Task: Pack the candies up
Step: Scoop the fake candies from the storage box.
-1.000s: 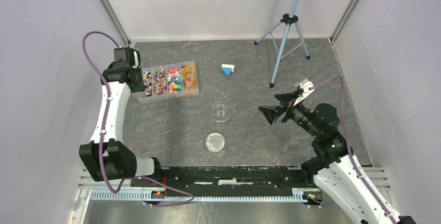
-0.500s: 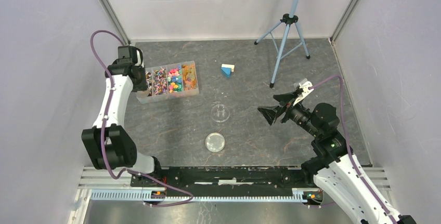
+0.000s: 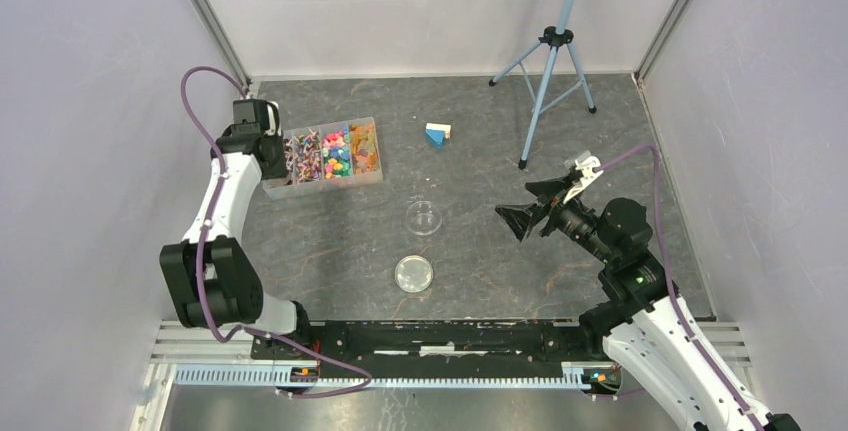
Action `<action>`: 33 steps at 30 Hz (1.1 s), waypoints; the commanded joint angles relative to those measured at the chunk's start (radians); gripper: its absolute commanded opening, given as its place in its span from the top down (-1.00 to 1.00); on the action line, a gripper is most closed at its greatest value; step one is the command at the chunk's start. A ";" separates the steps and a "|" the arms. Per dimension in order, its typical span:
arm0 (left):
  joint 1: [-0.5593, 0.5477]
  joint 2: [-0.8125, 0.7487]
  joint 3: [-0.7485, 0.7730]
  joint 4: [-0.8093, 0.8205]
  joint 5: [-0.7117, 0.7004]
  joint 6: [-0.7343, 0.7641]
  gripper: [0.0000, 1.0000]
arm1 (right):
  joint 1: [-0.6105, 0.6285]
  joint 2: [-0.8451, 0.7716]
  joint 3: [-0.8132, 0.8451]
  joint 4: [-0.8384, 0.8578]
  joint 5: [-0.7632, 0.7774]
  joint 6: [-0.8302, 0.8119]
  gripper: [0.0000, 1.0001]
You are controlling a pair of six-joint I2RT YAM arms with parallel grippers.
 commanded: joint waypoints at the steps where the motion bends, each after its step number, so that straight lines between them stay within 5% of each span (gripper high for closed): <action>1: 0.008 -0.039 -0.087 0.099 -0.024 0.055 0.90 | -0.002 0.007 0.008 0.052 -0.009 -0.009 -0.96; 33: 0.014 -0.137 -0.352 0.329 -0.020 0.044 0.95 | -0.001 0.001 0.005 0.053 -0.031 0.017 -0.96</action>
